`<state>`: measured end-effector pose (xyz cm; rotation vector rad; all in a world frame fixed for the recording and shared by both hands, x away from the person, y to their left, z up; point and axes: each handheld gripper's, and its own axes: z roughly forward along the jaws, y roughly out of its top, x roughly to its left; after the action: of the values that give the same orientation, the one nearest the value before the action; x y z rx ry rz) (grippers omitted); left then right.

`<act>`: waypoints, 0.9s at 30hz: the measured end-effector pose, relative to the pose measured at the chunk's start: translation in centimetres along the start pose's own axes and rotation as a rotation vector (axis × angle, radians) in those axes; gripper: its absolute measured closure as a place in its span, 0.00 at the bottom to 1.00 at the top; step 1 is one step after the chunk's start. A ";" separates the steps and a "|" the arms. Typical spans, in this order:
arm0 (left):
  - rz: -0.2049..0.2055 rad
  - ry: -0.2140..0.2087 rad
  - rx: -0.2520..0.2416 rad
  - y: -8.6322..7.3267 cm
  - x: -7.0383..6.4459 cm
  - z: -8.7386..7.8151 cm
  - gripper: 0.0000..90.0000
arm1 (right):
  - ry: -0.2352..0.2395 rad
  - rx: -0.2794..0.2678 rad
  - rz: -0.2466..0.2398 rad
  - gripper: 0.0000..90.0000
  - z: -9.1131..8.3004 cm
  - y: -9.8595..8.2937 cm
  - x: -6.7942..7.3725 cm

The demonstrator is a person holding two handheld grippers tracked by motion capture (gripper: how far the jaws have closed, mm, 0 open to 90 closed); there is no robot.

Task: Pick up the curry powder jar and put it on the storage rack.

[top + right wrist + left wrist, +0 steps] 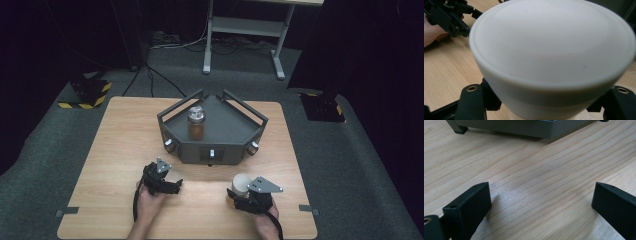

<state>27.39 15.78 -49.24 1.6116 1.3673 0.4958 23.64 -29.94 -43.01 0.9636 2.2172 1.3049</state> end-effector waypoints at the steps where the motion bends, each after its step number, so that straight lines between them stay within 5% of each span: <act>1: 0.000 0.000 0.000 0.0 0.0 0.0 0.03 | -0.001 -0.001 0.001 0.37 0.0 0.0 0.0; 27: 0.000 0.000 0.000 0.0 0.0 0.0 0.03 | 0.005 -0.016 -0.003 0.39 -0.5 0.0 0.1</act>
<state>27.40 15.78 -49.24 1.6120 1.3670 0.4959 23.30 -30.15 -42.79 0.9519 2.2081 1.3230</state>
